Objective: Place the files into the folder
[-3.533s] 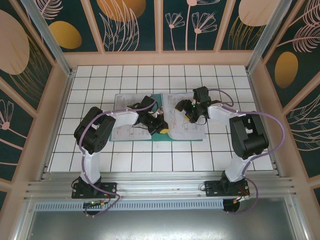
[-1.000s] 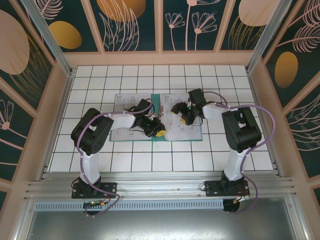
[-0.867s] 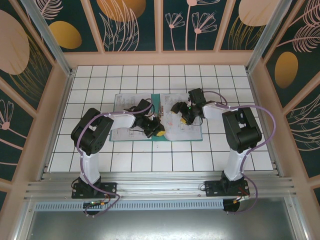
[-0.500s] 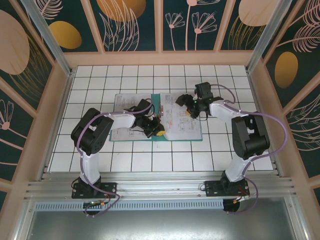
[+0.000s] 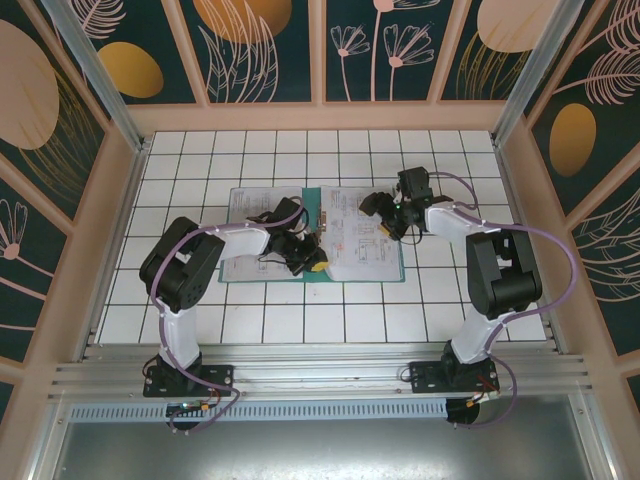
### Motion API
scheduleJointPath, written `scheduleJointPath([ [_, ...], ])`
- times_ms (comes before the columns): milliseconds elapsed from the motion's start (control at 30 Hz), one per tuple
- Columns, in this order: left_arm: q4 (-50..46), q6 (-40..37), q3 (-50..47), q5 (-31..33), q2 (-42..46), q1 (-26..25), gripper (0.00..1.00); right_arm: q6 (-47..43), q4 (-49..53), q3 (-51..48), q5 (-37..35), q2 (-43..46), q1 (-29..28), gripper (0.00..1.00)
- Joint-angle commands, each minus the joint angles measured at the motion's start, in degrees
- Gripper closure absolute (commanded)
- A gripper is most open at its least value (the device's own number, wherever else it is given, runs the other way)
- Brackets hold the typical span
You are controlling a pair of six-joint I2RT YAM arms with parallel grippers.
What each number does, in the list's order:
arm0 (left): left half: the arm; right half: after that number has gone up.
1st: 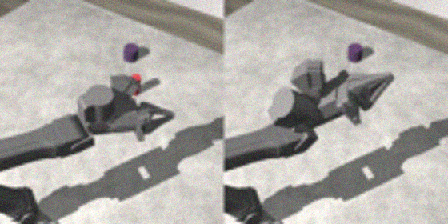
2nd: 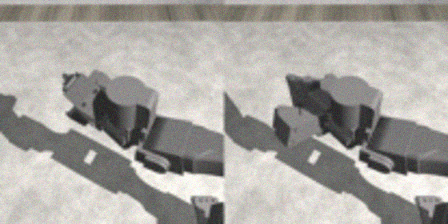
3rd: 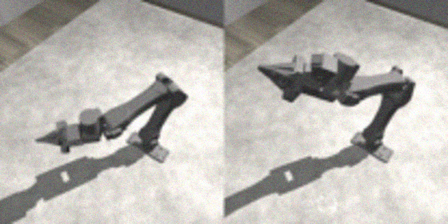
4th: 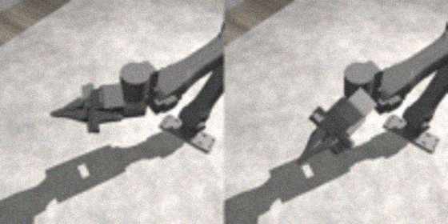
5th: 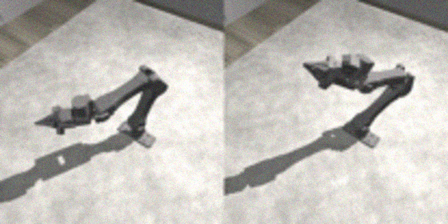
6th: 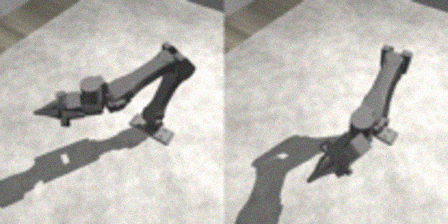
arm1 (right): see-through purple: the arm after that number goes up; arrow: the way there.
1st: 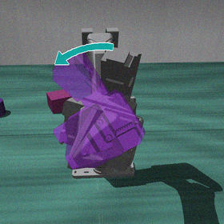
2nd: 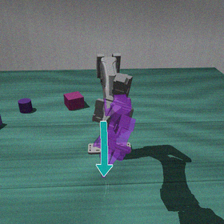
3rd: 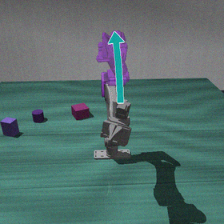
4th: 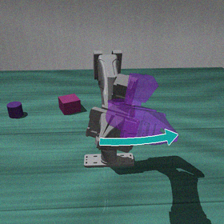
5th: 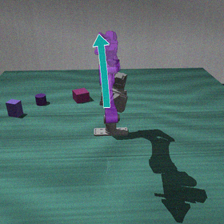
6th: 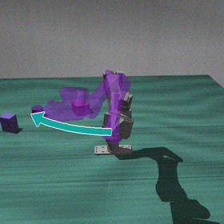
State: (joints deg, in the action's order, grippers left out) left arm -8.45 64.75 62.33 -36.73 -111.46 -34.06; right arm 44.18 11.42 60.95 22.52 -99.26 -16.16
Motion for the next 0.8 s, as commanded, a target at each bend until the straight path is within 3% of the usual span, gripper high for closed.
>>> scheduleJointPath([
  [0,-2.62,-0.88,0.43,1.18,1.88,0.45,0.97,-1.41,0.67,-1.69,-0.38,-0.41,0.02,0.23],
  [167,-2.36,-0.77,0.52,1.03,1.86,0.43,0.95,-1.52,0.2,-2.5,-0.2,-0.57,-0.07,0.22],
  [567,-2.4,0.61,-0.18,2.3,4.63,0.38,0.59,-1.77,0.19,-2.41,-1.74,2.62,-0.22,0.23],
  [767,-2.29,1.26,-1.4,3.2,7.56,0.33,0.53,-2.9,1.68,-1.81,-2.56,3.01,-0.24,0.23],
])
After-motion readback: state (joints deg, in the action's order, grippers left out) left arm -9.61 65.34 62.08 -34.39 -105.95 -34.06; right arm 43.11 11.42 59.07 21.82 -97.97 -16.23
